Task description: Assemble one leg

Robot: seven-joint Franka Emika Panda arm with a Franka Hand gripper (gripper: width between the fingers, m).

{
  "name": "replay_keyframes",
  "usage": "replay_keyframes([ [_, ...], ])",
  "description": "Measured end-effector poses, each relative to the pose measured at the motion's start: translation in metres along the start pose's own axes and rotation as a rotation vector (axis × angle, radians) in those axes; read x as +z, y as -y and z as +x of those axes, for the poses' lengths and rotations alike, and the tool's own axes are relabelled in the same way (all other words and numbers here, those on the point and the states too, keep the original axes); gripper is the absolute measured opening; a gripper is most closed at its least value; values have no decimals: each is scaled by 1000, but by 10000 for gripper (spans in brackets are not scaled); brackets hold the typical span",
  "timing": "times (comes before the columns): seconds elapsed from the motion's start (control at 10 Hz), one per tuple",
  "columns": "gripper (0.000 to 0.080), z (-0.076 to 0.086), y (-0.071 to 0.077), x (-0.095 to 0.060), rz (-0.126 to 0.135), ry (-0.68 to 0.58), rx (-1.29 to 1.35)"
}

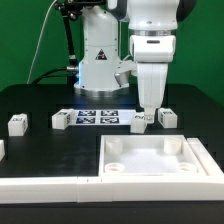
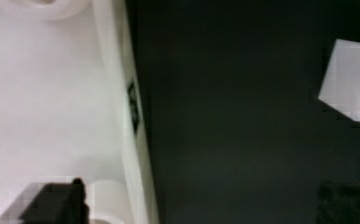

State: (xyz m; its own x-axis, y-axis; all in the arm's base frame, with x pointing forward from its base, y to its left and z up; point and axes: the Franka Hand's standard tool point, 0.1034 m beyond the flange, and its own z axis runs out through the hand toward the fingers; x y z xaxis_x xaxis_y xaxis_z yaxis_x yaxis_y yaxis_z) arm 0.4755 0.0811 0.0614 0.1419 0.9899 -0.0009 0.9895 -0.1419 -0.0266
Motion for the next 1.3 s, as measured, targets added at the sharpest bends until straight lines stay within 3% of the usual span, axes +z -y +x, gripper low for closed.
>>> replay_keyframes([
  [0.2, 649, 0, 0, 1, 2, 0, 1],
  [0.5, 649, 1, 3, 2, 3, -2, 334],
  [0.6, 649, 4, 17, 5, -9, -14, 540],
  [0.7, 649, 8, 31, 7, 0, -6, 678],
  [0.9, 649, 20, 45, 11, 25, -8, 953],
  [1.3, 649, 30, 49, 11, 60, -19, 1325],
])
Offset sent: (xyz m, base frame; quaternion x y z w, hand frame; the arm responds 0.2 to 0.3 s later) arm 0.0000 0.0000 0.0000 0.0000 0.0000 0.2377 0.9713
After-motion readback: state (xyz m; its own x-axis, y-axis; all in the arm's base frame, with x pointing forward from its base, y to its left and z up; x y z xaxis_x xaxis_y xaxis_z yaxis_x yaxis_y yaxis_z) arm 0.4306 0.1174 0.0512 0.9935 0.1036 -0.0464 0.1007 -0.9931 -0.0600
